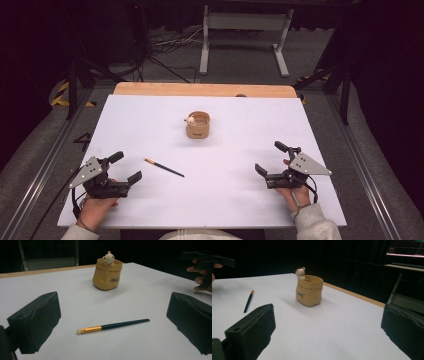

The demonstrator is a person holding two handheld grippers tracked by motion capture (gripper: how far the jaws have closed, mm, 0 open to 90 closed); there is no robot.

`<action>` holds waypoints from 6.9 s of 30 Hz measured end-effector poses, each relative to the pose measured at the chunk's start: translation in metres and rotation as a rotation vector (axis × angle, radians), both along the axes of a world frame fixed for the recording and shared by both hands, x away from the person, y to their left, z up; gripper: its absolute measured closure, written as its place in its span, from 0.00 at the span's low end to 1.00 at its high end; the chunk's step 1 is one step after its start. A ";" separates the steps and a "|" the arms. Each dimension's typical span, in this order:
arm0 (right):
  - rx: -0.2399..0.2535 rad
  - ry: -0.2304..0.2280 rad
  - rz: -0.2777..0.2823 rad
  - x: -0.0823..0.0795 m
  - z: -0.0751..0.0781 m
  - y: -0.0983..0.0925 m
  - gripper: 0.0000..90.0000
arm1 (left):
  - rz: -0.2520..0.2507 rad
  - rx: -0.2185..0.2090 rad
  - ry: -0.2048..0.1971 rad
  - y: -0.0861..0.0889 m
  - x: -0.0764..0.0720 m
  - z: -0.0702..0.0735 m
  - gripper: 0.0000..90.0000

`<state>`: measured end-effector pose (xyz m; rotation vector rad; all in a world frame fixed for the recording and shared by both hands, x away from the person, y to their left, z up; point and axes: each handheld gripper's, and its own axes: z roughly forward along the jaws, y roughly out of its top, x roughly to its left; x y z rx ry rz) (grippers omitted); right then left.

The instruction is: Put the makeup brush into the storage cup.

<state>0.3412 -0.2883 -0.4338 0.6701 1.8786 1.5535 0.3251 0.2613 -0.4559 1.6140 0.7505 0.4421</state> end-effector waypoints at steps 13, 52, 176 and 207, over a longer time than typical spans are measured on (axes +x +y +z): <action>0.027 -0.021 0.012 -0.004 0.004 -0.007 0.00 | -0.038 0.044 -0.006 -0.012 0.004 0.007 0.02; 0.045 0.041 0.067 0.003 0.002 -0.008 0.00 | -0.097 -0.008 0.011 -0.043 0.051 0.043 0.01; 0.114 0.103 0.148 0.003 0.001 -0.009 0.03 | -0.397 1.013 0.542 -0.111 0.107 0.027 0.53; 0.080 0.099 0.134 0.002 0.001 -0.008 0.04 | -0.462 1.097 0.520 -0.117 0.104 0.032 0.92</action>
